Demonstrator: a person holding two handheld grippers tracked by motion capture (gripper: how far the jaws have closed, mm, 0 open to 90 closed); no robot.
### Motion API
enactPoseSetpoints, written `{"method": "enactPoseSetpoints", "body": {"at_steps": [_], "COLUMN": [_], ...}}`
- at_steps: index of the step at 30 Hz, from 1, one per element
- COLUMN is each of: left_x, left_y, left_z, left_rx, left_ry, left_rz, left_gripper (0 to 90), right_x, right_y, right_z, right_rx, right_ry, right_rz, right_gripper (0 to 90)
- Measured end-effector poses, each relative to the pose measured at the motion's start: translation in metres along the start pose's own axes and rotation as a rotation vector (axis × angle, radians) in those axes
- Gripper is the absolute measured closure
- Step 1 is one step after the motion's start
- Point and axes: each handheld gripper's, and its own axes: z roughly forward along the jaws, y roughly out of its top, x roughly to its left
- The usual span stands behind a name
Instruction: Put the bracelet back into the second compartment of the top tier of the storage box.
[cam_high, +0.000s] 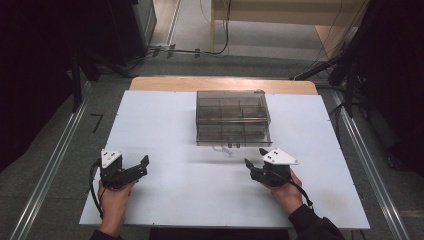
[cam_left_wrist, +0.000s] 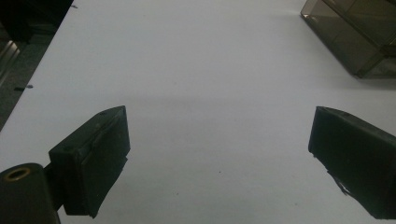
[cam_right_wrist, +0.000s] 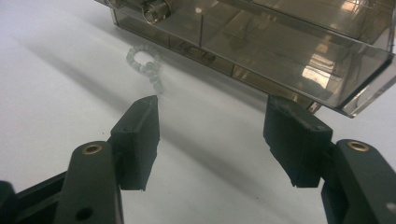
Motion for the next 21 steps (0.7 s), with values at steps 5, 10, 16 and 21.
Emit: {"method": "enactPoseSetpoints", "body": {"at_steps": [5, 10, 16, 21], "left_x": [0.000, 0.000, 0.000, 0.000], "left_y": [0.000, 0.000, 0.000, 0.000], "left_z": [0.000, 0.000, 0.000, 0.000], "left_rx": [-0.001, 0.000, 0.001, 0.000], "left_ry": [-0.001, -0.001, -0.001, -0.001], "left_rz": [0.000, 0.001, 0.002, 0.002], "left_gripper": [5.8, 5.8, 5.8, 5.8], "right_x": [0.001, 0.003, 0.007, 0.009], "right_y": [0.001, 0.002, 0.004, 0.005], "right_z": [0.002, 0.005, 0.008, 0.012], "right_rx": [-0.002, -0.002, 0.000, 0.002], "right_ry": [0.001, 0.005, 0.010, 0.014], "right_rz": [-0.004, -0.009, -0.013, -0.020], "right_gripper": [34.9, 35.0, 35.4, 35.7]}}
